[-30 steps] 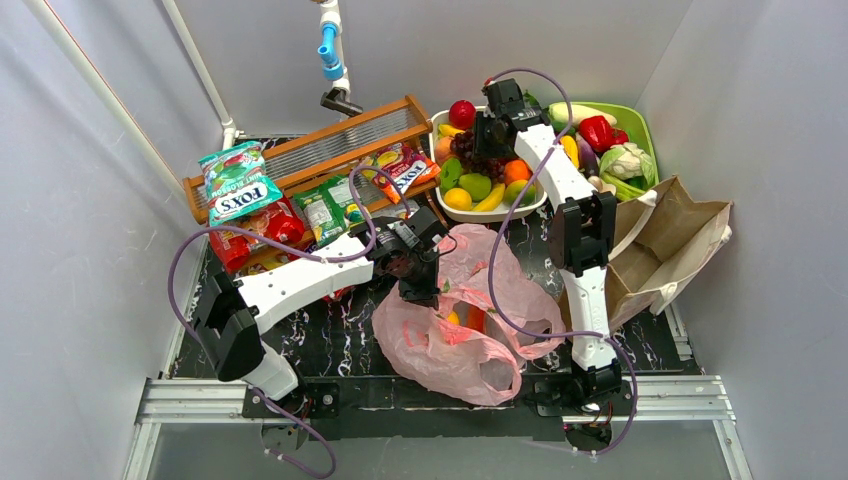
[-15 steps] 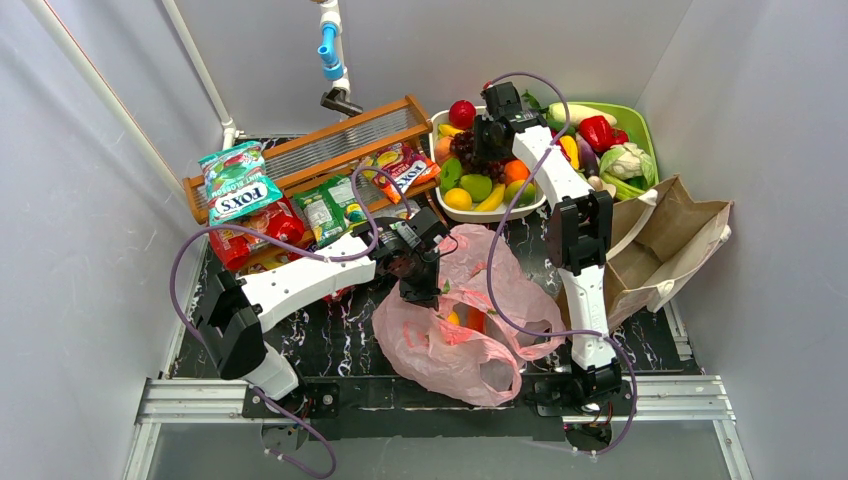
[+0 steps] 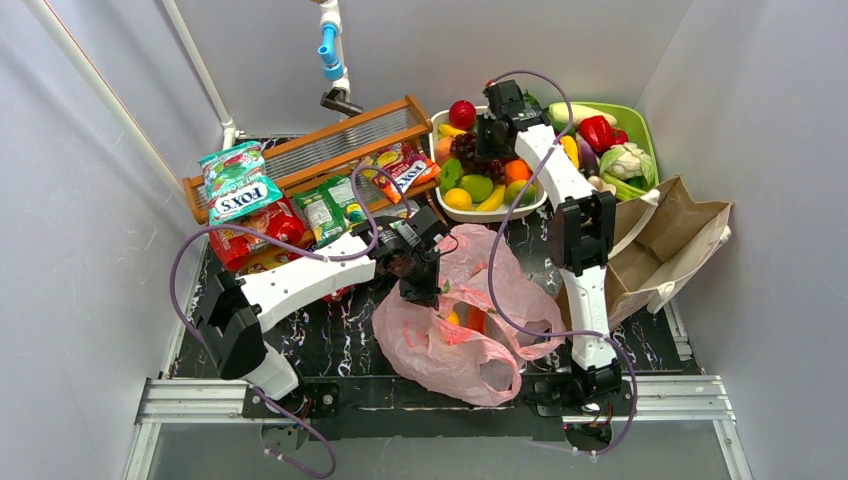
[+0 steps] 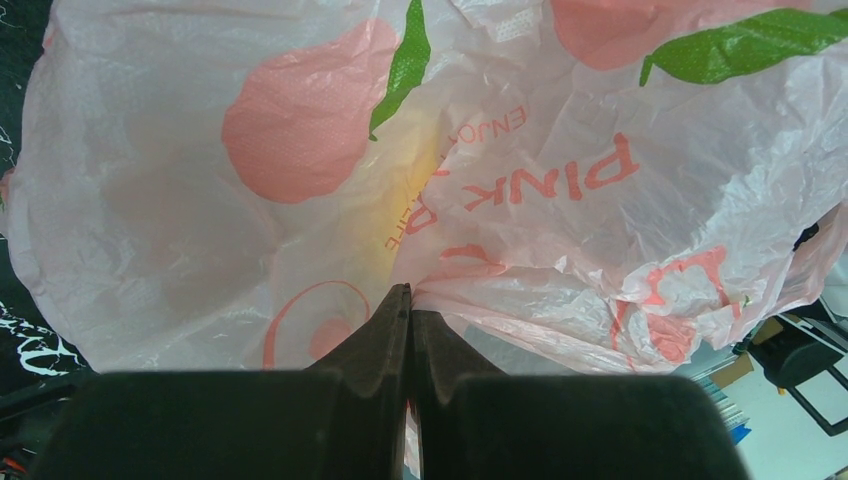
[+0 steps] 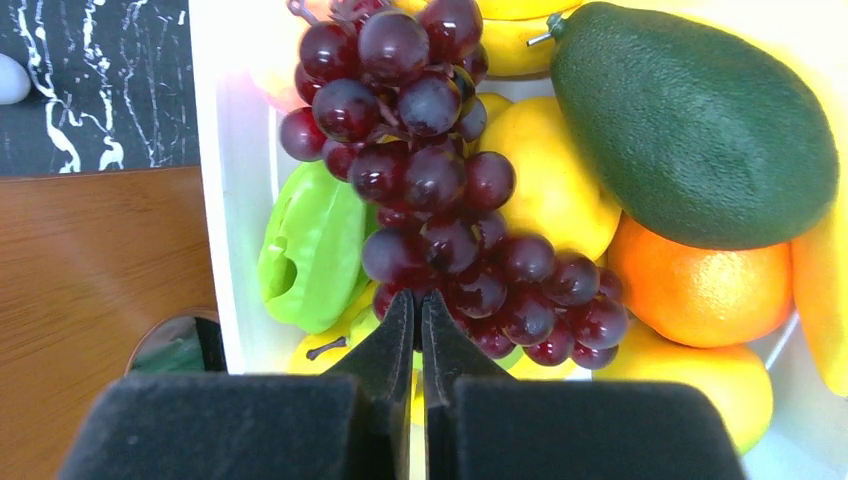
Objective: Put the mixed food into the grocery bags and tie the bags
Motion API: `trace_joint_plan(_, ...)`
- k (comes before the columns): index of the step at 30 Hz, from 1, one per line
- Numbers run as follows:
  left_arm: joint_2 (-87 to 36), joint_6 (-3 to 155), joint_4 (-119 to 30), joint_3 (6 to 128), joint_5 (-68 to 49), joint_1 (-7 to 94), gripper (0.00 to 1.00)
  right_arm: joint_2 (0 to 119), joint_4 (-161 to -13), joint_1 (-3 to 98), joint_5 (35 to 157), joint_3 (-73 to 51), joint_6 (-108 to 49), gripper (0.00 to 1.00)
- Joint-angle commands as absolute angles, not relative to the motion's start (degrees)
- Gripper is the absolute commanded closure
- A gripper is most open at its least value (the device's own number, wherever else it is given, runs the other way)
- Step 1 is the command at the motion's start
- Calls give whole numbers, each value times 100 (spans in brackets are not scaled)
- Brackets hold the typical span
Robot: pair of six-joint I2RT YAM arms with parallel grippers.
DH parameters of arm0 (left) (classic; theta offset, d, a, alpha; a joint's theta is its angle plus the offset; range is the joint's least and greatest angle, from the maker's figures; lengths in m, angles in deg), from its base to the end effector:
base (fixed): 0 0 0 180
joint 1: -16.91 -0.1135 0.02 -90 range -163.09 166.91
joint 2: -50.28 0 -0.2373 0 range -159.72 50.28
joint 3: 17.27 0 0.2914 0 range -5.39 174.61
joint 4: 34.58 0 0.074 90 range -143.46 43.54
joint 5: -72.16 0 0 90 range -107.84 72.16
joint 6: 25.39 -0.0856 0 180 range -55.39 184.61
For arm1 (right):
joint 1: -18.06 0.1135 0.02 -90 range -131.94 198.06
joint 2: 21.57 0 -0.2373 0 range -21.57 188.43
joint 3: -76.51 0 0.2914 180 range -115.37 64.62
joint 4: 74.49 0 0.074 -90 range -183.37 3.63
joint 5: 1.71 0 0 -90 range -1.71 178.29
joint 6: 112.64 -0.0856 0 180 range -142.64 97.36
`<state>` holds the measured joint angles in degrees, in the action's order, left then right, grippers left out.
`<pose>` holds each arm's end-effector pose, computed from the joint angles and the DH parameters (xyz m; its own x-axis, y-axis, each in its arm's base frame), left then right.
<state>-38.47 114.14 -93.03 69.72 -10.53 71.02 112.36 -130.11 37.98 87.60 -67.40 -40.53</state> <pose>0.2169 -0.3183 0.2039 -0.9697 0.0529 -0.2385 0.1586 0.8790 -0.4496 0.5487 0.1977 0.2208 -0.7419 0.0579 -0.6680 -0.1102 0.9722 0.2066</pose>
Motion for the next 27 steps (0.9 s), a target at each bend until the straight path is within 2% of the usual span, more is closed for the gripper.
trace_joint_plan(1,-3745,11421,-9536,7282,-1076,7086,100,10323,-13065,3746,8790,-6972,-4111,99)
trace_joint_plan(15,-3760,11391,-9796,7707,-1198,7080,100,8923,-13315,3744,9197,-6703,-4282,99)
trace_joint_plan(22,-3932,11267,-10136,8394,-1339,7081,100,7511,-13702,3751,9920,-6283,-4620,99)
trace_joint_plan(27,-4061,11117,-10376,8877,-1432,7055,100,6083,-14141,3751,10425,-5476,-4593,99)
